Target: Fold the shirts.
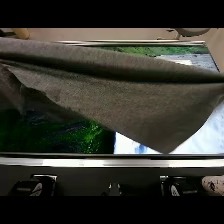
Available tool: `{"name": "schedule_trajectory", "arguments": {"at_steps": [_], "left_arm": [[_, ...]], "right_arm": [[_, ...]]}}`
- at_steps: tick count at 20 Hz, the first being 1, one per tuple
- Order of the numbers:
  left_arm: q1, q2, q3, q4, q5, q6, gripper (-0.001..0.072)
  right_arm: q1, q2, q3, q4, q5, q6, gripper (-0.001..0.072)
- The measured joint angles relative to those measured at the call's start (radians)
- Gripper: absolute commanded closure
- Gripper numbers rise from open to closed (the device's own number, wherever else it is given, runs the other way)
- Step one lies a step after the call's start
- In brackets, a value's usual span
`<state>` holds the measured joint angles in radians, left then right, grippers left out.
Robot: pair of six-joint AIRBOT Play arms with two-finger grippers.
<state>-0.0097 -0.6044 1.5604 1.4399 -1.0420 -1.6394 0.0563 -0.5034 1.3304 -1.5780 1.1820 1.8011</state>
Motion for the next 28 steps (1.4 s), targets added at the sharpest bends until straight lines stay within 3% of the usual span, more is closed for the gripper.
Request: {"name": "schedule_trajectory", "arguments": {"at_steps": [4, 6, 8, 14, 15, 16, 17, 21, 23, 25, 28], "left_arm": [[0.002, -0.066, -0.057, 0.014, 0.091, -0.002, 0.068], [0.001, -0.155, -0.094, 0.01, 0.124, -0.002, 0.0679], [0.0, -0.293, -0.137, -0.013, 0.146, -0.003, 0.0679], [0.001, -0.721, -0.182, -0.159, 0.166, -0.003, 0.0667], [0.001, -0.772, -0.184, -0.189, 0.151, -0.003, 0.0553], [0.001, -0.809, -0.186, -0.212, 0.134, -0.003, 0.0252], [0.002, -0.84, -0.186, -0.231, 0.112, -0.003, 0.0074], [0.06, -0.877, -0.188, -0.203, -0.068, 0.036, 0.0121], [0.107, -0.851, -0.234, -0.148, -0.175, 0.066, 0.0121], [0.15, -0.801, -0.34, -0.128, -0.227, 0.089, 0.0121], [0.18, -0.734, -0.55, -0.167, -0.217, 0.126, 0.0121]], "right_arm": [[-0.003, -0.157, -0.08, 0.004, 0.236, 0.004, 0.0692], [-0.004, -0.249, -0.198, 0.026, 0.259, -0.002, 0.0693], [-0.004, -0.349, -0.324, 0.05, 0.175, 0.002, 0.0693], [-0.005, -0.62, -0.466, 0.172, -0.322, 0.108, 0.0692], [-0.005, -0.644, -0.472, 0.207, -0.4, 0.127, 0.0682], [-0.005, -0.663, -0.475, 0.24, -0.462, 0.143, 0.0537], [-0.006, -0.676, -0.47, 0.265, -0.52, 0.154, 0.0342], [-0.071, -0.684, -0.376, 0.283, -0.513, 0.065, 0.031], [-0.163, -0.683, -0.338, 0.255, -0.413, 0.011, 0.0294], [-0.255, -0.689, -0.34, 0.256, -0.287, -0.063, 0.0198], [-0.325, -0.703, -0.398, 0.338, -0.14, -0.198, 0.0199]]}}
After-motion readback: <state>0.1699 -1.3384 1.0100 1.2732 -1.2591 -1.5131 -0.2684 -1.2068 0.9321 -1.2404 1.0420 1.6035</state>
